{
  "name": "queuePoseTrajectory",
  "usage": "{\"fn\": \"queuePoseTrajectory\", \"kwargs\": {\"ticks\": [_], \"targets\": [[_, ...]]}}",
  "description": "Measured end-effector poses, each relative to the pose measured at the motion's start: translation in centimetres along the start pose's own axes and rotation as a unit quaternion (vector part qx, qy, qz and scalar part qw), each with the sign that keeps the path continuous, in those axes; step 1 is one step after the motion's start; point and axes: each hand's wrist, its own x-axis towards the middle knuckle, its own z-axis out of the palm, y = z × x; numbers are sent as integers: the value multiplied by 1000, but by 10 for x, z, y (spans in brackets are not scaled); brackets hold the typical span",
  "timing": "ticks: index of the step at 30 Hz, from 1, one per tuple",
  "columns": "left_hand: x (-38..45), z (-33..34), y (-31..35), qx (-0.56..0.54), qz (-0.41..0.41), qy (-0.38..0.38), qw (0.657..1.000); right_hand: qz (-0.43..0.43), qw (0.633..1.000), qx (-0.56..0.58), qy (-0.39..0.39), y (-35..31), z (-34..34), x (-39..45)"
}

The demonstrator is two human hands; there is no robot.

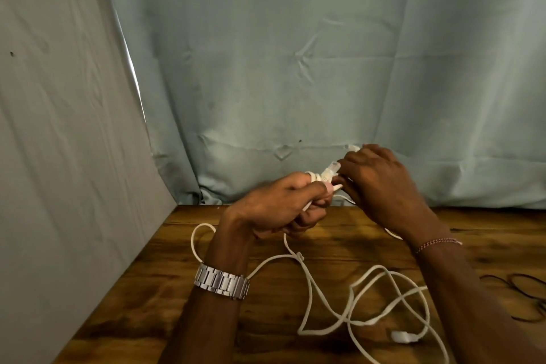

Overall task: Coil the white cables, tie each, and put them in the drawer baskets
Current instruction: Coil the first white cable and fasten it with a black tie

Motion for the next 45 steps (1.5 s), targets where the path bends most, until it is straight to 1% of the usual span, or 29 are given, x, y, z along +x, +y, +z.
{"fn": "queuePoseTrajectory", "kwargs": {"ticks": [4,8,10,14,16,18,19,20,21,23,24,25,27,29,30,32,34,37,38,41,43,45], "targets": [[2,-1,-1,40,-31,36,998,17,999,-12,44,-6,-7,1],[5,-4,-6,85,-40,115,989,27,995,5,95,-7,-17,1],[8,-5,-11,111,-36,159,980,40,991,40,117,-9,-25,-1],[13,-6,-17,167,-14,245,955,62,984,106,131,-19,-32,0],[16,-6,-18,190,10,286,939,80,974,168,130,-29,-33,3],[19,-5,-18,202,45,321,924,122,954,248,113,-40,-38,3],[20,-5,-19,185,66,330,923,157,937,300,92,-45,-41,3],[21,-4,-19,147,87,332,928,197,907,367,67,-50,-43,3],[23,-3,-19,94,104,329,934,234,860,452,42,-54,-44,3],[24,-2,-16,-14,115,330,937,285,728,623,2,-64,-48,5],[25,-1,-15,-59,110,338,933,296,671,680,-14,-68,-49,6],[26,-1,-15,-106,107,342,928,301,635,711,-33,-70,-49,7],[28,-2,-15,-213,114,330,913,302,601,735,-86,-73,-47,8],[30,-4,-14,-302,128,321,889,298,587,740,-137,-74,-43,9],[30,-4,-13,-314,133,324,882,291,595,733,-153,-73,-40,8],[30,-2,-12,-280,143,345,884,268,643,699,-164,-73,-38,7],[30,1,-12,-244,154,351,891,241,702,650,-161,-73,-37,5],[32,1,-14,-278,161,329,888,181,809,540,-147,-70,-36,2],[33,1,-15,-286,167,325,886,167,835,504,-145,-70,-35,2],[33,3,-15,-313,166,317,879,161,869,445,-145,-67,-34,1],[34,5,-14,-334,158,308,876,169,891,388,-164,-64,-32,0],[35,3,-15,-357,163,284,875,188,898,347,-196,-58,-28,0]]}}
